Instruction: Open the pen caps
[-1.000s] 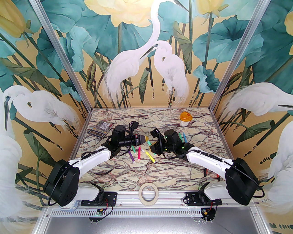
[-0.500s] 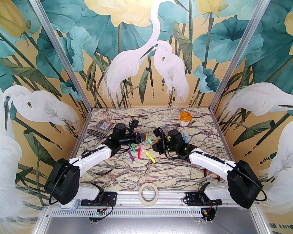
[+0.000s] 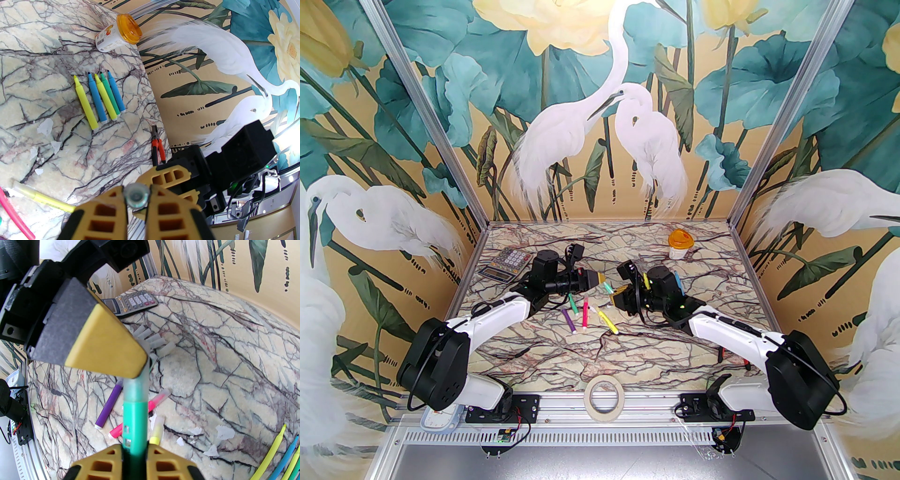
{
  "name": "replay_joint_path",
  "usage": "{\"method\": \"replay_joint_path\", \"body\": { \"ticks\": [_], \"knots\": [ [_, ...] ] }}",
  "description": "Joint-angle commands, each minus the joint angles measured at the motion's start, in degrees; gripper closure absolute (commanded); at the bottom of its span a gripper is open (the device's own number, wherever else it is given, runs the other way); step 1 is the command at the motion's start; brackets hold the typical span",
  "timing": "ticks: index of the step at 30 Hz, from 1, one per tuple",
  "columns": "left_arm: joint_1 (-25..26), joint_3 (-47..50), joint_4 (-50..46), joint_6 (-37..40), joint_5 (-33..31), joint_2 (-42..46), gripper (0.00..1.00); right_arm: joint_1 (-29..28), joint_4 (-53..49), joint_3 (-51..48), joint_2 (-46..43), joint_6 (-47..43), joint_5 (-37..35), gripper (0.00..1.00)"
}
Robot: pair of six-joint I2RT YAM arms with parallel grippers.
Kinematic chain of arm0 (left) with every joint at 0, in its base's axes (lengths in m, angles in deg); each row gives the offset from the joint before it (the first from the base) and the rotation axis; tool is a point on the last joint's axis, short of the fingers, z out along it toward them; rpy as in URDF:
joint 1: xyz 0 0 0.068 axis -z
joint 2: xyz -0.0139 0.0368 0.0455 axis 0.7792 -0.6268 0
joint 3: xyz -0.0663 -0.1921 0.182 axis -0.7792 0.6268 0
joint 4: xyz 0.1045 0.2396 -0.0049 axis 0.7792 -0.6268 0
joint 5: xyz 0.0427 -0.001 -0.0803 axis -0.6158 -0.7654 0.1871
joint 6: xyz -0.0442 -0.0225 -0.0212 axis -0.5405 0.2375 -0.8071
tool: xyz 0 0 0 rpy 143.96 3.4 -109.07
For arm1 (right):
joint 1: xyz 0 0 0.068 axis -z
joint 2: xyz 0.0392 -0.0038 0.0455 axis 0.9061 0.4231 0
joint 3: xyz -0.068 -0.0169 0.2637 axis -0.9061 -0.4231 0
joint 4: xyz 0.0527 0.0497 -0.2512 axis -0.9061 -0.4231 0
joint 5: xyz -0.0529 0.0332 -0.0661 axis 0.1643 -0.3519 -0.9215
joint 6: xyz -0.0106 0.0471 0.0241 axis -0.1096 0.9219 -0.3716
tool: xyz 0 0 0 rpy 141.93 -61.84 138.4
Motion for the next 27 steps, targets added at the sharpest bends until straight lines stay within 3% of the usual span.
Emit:
{"method": "replay_joint_path", "body": {
  "ticks": [1, 22, 27],
  "knots": [
    [-5.7, -4.21, 6.11, -0.07, -8.82, -0.1, 1.0, 0.09, -11.59, -3.47, -0.97, -1.09, 2.19, 1.0],
    [-8.36, -7.07, 4.71, -2.42, -6.73, -3.07, 1.0, 1.54, -11.26, -5.05, -3.19, -0.01, 0.57, 1.0],
    [-8.36, -9.49, -2.76, 1.38, -8.04, -4.31, 1.0, 3.6, -10.76, -4.38, -2.97, 1.64, -3.56, 1.0]
  ]
}}
